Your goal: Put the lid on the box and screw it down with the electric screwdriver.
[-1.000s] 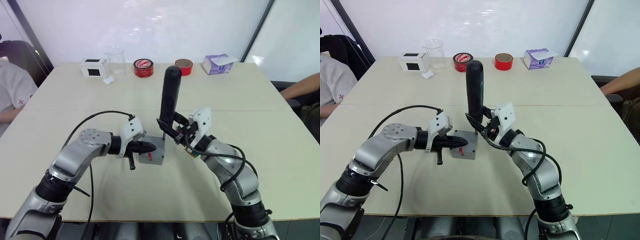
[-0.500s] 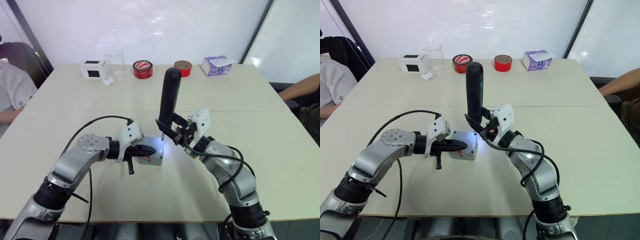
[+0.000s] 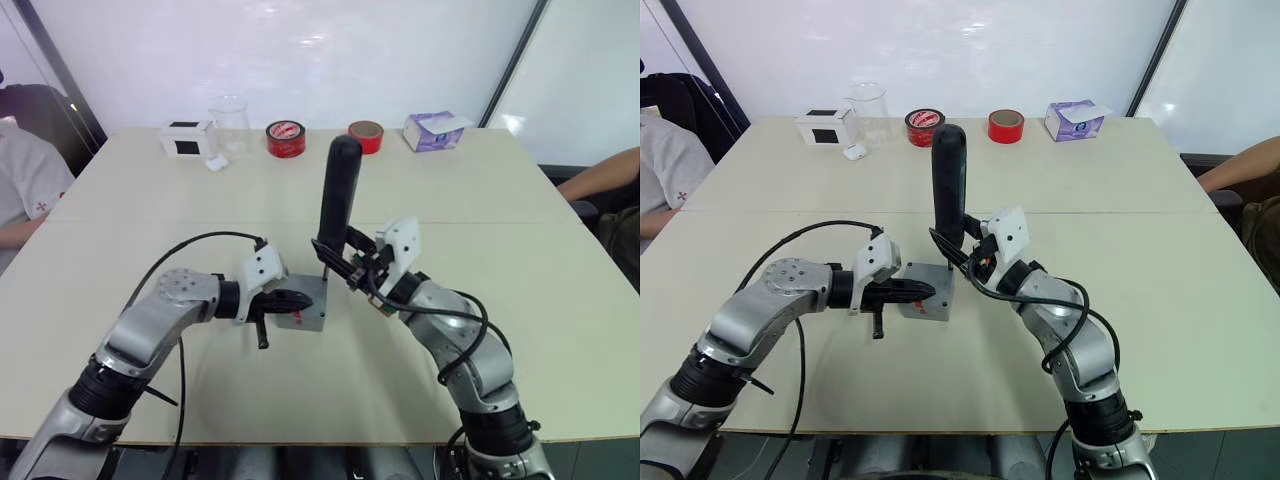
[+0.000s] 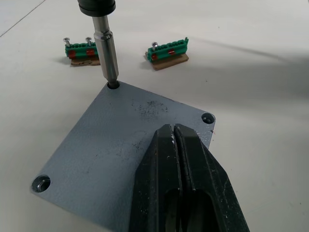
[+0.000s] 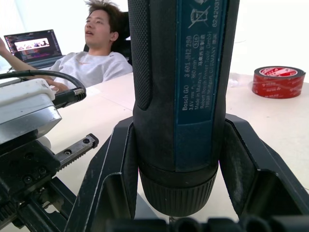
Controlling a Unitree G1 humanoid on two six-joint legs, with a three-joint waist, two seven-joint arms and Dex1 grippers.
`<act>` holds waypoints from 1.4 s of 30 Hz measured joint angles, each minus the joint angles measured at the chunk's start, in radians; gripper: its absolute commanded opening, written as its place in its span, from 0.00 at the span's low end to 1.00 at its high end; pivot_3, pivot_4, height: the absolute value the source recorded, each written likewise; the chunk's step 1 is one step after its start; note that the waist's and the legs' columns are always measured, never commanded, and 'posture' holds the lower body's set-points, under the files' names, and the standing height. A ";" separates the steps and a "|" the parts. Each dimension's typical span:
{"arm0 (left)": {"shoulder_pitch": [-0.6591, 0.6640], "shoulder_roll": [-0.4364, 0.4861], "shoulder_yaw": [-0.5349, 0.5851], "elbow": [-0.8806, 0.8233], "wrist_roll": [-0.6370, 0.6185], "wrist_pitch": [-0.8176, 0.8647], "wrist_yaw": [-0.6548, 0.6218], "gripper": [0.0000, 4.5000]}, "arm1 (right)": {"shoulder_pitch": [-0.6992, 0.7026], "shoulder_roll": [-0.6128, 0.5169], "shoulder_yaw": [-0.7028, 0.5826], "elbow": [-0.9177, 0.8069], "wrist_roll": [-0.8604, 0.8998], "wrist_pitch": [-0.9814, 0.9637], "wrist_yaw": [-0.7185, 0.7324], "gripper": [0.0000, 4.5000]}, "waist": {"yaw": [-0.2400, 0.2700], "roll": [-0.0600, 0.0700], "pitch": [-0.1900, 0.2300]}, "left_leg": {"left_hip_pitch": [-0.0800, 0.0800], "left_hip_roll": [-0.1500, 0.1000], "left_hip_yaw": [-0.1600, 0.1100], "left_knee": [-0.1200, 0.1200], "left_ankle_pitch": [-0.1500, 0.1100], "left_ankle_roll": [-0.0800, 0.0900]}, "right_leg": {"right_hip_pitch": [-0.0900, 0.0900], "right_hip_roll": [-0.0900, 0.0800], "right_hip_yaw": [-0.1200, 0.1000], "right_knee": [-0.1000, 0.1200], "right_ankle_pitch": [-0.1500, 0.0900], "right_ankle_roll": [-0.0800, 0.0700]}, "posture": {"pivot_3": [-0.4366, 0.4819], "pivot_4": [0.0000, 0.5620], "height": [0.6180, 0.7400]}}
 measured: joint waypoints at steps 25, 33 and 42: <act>0.028 -0.091 0.131 -0.029 -0.183 0.186 0.059 0.00 | -0.502 -0.370 -0.587 0.194 0.777 0.993 -0.281 0.39 | 0.007 0.005 0.018 | -0.024 -0.002 -0.002 0.001 0.000 0.000 | -0.021 -0.003 -0.001 -0.001 0.001 0.001 | 0.48 0.27 1.00; 0.028 -0.036 0.121 -0.179 -0.251 0.208 0.018 0.00 | -0.313 -0.797 -0.409 0.303 0.690 1.111 -0.199 0.39 | 0.001 0.008 0.020 | -0.038 -0.004 0.000 0.002 -0.005 0.009 | -0.030 -0.003 -0.001 -0.011 0.006 0.011 | 0.48 0.27 1.00; -0.005 0.048 0.075 -0.282 -0.276 0.216 -0.038 0.00 | -0.250 -0.964 -0.257 0.473 0.845 1.112 -0.150 0.39 | 0.007 0.009 0.021 | -0.038 -0.006 0.001 0.006 -0.005 0.010 | -0.028 -0.001 0.000 -0.013 0.006 0.010 | 0.48 0.27 1.00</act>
